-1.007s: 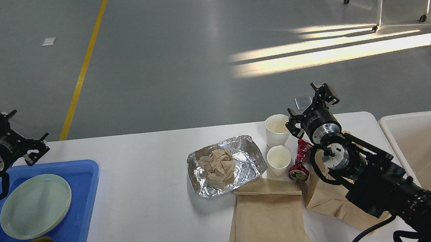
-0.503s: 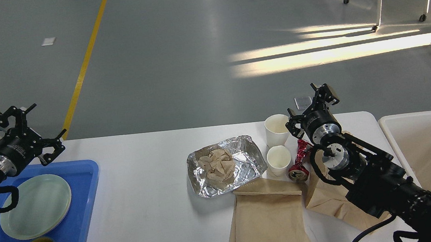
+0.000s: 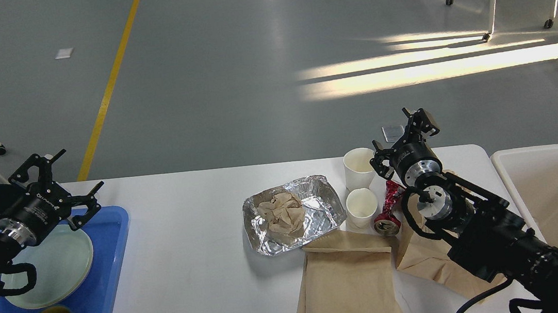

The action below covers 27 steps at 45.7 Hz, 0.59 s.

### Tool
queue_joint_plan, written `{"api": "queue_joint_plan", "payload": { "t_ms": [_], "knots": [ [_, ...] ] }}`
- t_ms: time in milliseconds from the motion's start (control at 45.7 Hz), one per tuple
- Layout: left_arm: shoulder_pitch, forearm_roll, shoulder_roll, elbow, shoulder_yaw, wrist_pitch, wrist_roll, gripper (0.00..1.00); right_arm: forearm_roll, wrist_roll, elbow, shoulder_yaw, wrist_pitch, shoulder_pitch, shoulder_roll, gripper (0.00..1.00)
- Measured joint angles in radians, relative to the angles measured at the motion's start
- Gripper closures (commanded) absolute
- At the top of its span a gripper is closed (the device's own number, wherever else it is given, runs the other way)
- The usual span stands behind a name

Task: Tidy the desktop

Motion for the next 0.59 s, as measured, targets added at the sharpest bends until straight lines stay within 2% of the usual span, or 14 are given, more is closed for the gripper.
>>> {"api": "queue_joint_plan", "payload": {
  "t_ms": [306,481,591],
  "knots": [
    [0.009,-0.03,-0.044,0.0,-0.011,0.0,-0.076,0.04,0.0,0.0,0.0,0.0,0.0,0.0,0.0,0.0],
    [0.01,-0.057,-0.086,0.0,-0.021,0.008,-0.152,0.04,0.0,0.0,0.001,0.0,0.0,0.0,0.0,0.0],
    [0.019,-0.06,-0.095,0.001,-0.022,0.001,-0.218,0.04,0.0,0.0,0.001,0.0,0.0,0.0,0.0,0.0]
  ]
}}
